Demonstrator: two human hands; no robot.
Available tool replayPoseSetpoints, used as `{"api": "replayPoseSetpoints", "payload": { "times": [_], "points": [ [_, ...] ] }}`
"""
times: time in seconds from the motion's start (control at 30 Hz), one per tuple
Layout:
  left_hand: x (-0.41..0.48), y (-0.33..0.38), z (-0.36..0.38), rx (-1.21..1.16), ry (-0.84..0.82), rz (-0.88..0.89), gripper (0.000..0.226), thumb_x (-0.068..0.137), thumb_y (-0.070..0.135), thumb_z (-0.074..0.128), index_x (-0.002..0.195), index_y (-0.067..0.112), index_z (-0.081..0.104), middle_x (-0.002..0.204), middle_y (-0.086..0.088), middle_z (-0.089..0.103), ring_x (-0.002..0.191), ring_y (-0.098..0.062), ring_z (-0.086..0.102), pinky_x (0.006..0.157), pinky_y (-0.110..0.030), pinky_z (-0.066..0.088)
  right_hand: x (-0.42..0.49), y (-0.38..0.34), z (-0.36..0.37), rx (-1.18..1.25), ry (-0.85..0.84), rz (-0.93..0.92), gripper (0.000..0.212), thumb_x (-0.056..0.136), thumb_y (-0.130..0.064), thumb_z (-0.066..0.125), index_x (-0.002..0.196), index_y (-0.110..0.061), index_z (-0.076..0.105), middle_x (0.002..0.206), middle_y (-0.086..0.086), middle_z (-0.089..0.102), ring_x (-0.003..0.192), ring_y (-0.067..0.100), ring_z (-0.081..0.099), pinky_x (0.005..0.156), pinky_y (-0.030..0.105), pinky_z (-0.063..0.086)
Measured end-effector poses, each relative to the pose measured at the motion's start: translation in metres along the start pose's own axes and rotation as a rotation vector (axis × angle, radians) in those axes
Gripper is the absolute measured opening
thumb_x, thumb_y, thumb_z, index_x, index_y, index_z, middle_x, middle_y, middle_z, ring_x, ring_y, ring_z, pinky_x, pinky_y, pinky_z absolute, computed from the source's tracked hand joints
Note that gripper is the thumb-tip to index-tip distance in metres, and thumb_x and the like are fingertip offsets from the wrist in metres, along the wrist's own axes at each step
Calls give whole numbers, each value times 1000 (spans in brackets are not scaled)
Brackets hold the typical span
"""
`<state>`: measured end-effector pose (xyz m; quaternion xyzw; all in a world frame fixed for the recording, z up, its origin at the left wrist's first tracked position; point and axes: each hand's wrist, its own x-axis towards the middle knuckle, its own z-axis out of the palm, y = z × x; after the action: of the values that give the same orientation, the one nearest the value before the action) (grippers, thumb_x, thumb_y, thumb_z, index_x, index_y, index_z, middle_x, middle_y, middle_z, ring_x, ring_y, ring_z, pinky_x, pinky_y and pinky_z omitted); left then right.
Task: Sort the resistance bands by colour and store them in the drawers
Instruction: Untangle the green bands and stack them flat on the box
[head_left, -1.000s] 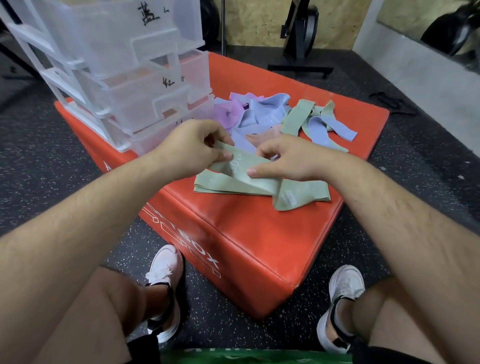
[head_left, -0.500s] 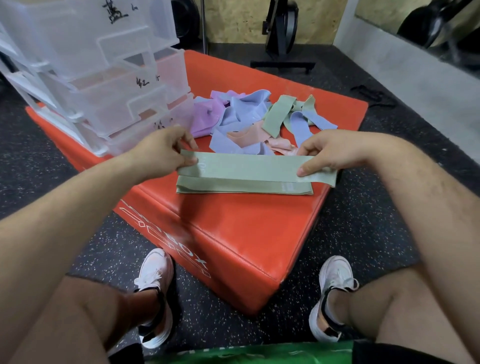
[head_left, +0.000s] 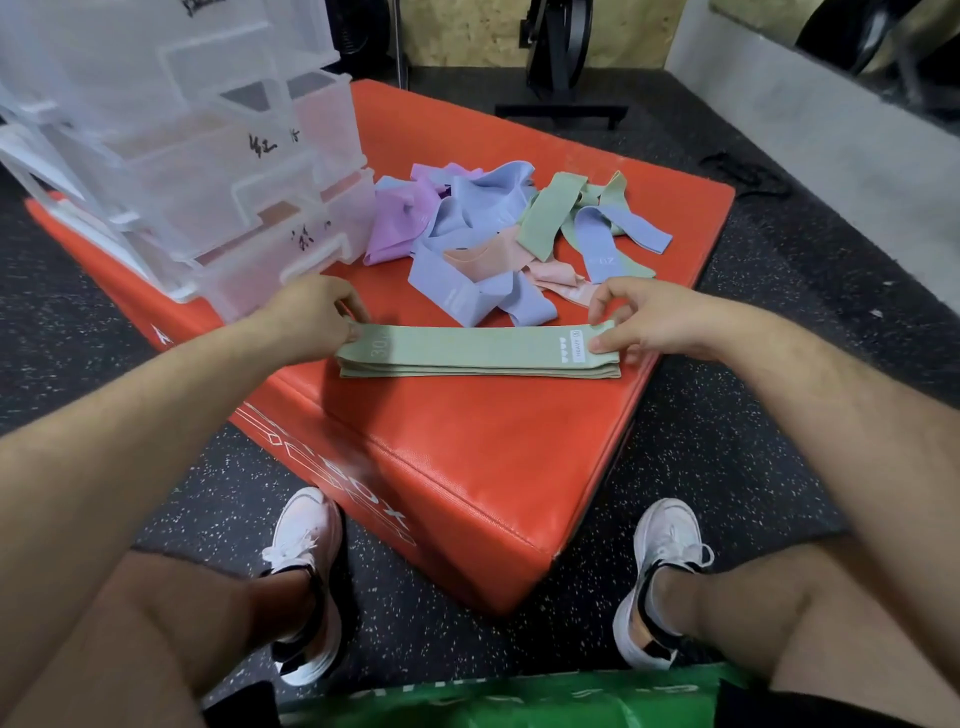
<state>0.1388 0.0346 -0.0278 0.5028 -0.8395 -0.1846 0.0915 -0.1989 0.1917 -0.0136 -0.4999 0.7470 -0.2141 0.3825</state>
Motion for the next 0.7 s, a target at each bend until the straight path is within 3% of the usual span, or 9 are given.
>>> {"api": "replayPoseSetpoints", "payload": {
  "times": [0.17, 0.27, 0.37, 0.47, 0.6, 0.7],
  "points": [
    [-1, -1, 12, 16, 35, 41, 10, 84, 8, 70, 92, 15, 72, 84, 3, 60, 83, -17, 53, 71, -26, 37, 2, 7, 4, -91, 33, 10, 18, 84, -9, 79, 98, -13, 69, 79, 2, 56, 58, 10, 58, 54, 23, 52],
    [0, -4, 17, 42, 31, 69, 11, 82, 13, 75, 86, 22, 71, 87, 0, 59, 84, -22, 58, 73, -27, 41, -1, 9, 2, -135, 39, 6, 14, 83, -10, 79, 95, -14, 72, 80, 2, 54, 61, 12, 59, 55, 22, 52],
    [1, -6, 23, 64, 45, 82, 10, 83, 14, 75, 92, 17, 73, 97, -5, 52, 89, -28, 59, 83, -33, 47, -3, 11, 5, -164, 61, -13, 13, 84, -12, 79, 94, -15, 73, 79, 1, 54, 62, 12, 59, 56, 22, 53],
    [-1, -7, 26, 123, 70, 124, 13, 84, 14, 72, 97, 13, 72, 103, -9, 48, 102, -33, 52, 96, -37, 42, -4, 11, 9, -195, 86, -34, 11, 83, -17, 80, 91, -19, 73, 77, -1, 57, 65, 14, 58, 60, 29, 56],
    [-6, -6, 23, 98, 64, 132, 9, 85, 11, 72, 90, 10, 65, 97, -5, 47, 92, -25, 52, 78, -27, 36, -10, 10, 11, -375, 177, -100, 8, 83, -28, 80, 88, -27, 73, 67, -12, 49, 61, 7, 45, 55, 25, 32],
    [-7, -5, 21, 119, 45, 145, 7, 85, 12, 71, 87, 10, 65, 95, -5, 48, 93, -25, 54, 80, -31, 40, -15, 8, 14, -414, 196, -112, 9, 84, -32, 78, 89, -28, 73, 71, -10, 51, 63, 6, 47, 54, 23, 30]
  ]
}}
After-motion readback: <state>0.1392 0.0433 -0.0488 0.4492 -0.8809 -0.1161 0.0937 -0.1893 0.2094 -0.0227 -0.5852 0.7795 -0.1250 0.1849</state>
